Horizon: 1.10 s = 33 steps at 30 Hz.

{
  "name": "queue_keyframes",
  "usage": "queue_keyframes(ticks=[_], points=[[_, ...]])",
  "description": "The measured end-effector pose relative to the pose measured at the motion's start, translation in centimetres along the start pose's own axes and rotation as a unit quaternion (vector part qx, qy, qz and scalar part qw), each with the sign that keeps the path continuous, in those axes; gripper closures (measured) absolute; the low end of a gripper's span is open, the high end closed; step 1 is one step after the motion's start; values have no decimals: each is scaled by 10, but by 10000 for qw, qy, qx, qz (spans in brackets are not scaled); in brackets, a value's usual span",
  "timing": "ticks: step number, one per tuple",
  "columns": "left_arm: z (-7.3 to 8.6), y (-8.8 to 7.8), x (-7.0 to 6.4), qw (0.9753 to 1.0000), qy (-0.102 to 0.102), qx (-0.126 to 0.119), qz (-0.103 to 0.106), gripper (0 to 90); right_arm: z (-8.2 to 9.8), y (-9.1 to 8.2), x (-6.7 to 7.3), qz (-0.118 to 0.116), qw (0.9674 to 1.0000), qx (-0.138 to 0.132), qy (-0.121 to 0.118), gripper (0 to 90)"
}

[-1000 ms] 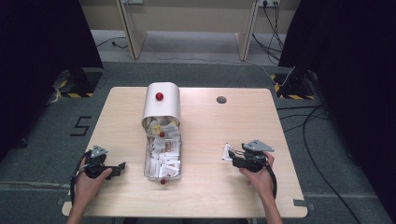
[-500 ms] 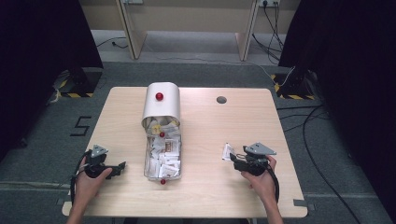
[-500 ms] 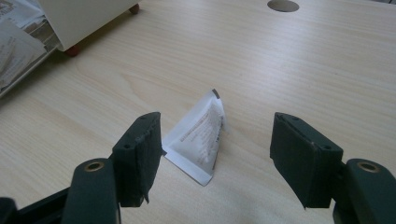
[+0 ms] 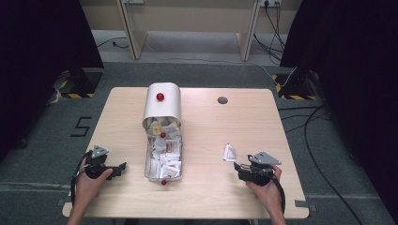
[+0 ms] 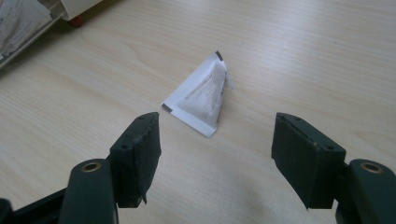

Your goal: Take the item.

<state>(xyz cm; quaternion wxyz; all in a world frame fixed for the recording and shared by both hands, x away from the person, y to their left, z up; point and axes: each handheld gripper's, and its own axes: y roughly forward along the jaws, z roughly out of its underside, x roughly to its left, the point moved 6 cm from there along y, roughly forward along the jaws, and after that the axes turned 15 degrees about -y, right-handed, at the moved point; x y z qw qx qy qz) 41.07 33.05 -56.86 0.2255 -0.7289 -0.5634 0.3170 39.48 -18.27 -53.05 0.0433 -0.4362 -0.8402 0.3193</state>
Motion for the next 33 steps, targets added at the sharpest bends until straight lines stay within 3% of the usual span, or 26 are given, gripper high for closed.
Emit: queue_keyframes(ticks=[33], points=[[0,0,0,10000,0,1,-1,0,43,-28,19,-20,9994,335,8,323]])
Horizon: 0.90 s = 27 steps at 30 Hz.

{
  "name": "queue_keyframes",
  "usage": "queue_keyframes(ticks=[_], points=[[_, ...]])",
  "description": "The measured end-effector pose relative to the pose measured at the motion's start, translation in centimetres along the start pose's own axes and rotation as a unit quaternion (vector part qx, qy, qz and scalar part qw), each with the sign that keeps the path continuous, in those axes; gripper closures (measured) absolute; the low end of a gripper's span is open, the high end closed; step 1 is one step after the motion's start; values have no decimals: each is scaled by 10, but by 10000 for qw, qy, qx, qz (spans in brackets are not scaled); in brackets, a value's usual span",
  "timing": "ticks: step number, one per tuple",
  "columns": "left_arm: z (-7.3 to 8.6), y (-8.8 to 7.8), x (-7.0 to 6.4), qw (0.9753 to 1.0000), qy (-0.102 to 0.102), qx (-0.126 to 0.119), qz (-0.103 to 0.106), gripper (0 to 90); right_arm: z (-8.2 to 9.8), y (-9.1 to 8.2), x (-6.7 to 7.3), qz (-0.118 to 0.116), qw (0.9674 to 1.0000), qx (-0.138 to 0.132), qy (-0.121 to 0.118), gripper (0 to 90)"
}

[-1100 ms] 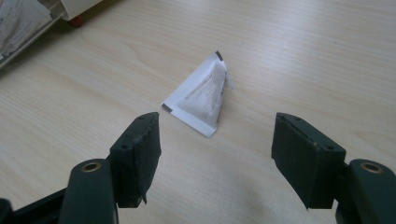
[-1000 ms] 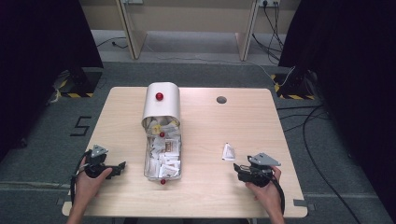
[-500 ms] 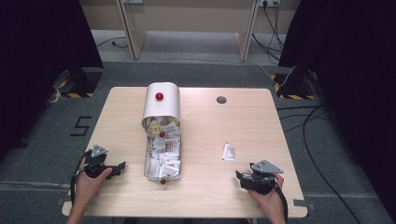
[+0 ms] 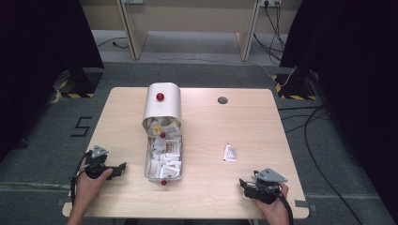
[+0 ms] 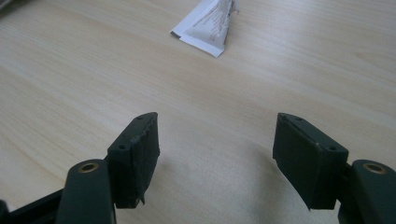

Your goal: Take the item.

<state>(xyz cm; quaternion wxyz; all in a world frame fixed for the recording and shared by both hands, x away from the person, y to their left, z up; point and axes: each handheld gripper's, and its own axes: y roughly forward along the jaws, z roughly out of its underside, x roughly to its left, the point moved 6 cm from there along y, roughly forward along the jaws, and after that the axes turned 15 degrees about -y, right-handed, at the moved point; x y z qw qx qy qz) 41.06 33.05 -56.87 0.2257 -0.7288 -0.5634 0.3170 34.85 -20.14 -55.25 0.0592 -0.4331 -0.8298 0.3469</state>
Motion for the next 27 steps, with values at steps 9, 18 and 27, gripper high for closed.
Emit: queue_keyframes(ticks=[9,18,27], points=[[0,0,0,10000,-1,-1,1,0,3,-2,4,-36,9999,117,-62,320],[0,0,0,10000,-1,-1,0,0,7,-3,7,-97,9996,251,-51,306],[0,0,0,10000,-1,-1,0,0,8,-3,8,-62,9997,237,-30,298]])
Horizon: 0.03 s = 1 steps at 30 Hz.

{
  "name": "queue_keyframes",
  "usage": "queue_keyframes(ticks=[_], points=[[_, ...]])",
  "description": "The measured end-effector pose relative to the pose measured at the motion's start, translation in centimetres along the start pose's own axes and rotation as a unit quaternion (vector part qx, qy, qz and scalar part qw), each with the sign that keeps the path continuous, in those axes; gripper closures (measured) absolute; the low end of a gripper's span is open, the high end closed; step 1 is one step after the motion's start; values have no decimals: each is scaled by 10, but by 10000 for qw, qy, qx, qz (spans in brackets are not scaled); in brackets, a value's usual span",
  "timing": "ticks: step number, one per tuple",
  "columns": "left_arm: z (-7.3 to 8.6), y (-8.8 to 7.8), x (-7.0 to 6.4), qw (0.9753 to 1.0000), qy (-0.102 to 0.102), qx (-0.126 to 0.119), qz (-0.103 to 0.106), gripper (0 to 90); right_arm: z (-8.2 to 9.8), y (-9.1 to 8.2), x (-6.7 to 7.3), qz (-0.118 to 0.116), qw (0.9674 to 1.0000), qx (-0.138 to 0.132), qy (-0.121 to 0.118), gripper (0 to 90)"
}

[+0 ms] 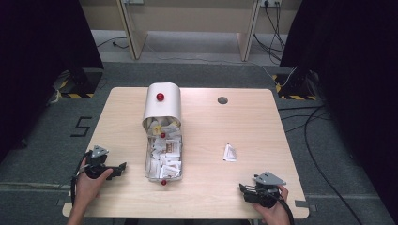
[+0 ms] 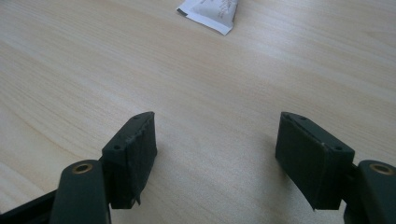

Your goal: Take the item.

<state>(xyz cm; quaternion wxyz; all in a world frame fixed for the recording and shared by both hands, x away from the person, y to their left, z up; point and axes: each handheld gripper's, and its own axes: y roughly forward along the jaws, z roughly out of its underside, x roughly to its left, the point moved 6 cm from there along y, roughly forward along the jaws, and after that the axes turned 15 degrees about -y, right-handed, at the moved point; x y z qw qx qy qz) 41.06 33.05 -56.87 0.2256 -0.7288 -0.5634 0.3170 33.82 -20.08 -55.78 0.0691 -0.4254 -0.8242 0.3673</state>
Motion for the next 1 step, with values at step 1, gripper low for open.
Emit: queue_keyframes(ticks=[1], points=[[0,0,0,10000,-1,0,0,0,0,0,0,0,10000,0,-1,297]])
